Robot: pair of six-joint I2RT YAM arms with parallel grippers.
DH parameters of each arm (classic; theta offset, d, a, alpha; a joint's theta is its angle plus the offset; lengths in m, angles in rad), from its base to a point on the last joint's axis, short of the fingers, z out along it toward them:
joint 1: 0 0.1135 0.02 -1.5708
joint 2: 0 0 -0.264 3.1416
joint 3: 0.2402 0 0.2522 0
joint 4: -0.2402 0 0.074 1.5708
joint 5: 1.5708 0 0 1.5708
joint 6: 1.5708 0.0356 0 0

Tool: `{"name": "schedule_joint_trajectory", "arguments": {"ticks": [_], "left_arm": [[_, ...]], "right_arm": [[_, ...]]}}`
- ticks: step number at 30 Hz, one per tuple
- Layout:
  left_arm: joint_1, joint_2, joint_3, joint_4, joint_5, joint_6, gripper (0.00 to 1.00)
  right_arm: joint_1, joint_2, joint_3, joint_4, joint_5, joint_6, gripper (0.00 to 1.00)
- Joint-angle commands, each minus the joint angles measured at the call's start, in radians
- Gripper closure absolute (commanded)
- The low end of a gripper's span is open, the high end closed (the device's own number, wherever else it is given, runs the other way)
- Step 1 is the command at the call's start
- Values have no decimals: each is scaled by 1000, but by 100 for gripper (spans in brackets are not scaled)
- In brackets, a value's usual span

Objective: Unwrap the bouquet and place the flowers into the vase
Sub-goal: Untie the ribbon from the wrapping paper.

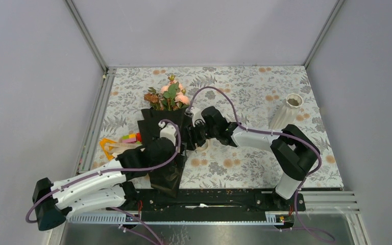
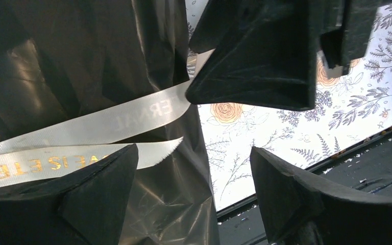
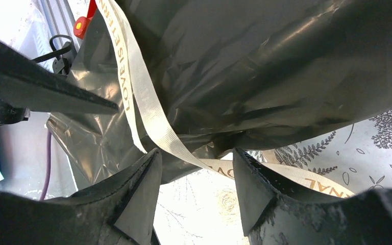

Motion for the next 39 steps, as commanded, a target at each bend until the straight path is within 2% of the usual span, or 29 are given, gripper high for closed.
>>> {"name": "schedule_joint_trajectory", "arguments": {"ticks": [1,6,12,21,31,35,39], "left_arm": [[-98,55,79,-16,-188,-95,13],[-187,108,99,-81,-299,-221,13],[-207,123,92,-183,-366,-344,10],[-208,119,58,-152,-380,-336,7],[-199,158,55,-133,-406,-345,6],[-178,180,49,-116,-393,-350,6],[-163,180,35,-80,-397,-335,9]], "right_arm": [[8,21,42,12,-41,-29,41],[9,31,47,10,-52,-31,44],[9,32,43,11,-55,-32,46],[14,44,51,8,-62,-33,49],[22,55,61,0,-67,-34,59],[25,56,64,-4,-68,-36,64],[26,60,68,-4,-72,-35,66]]}}
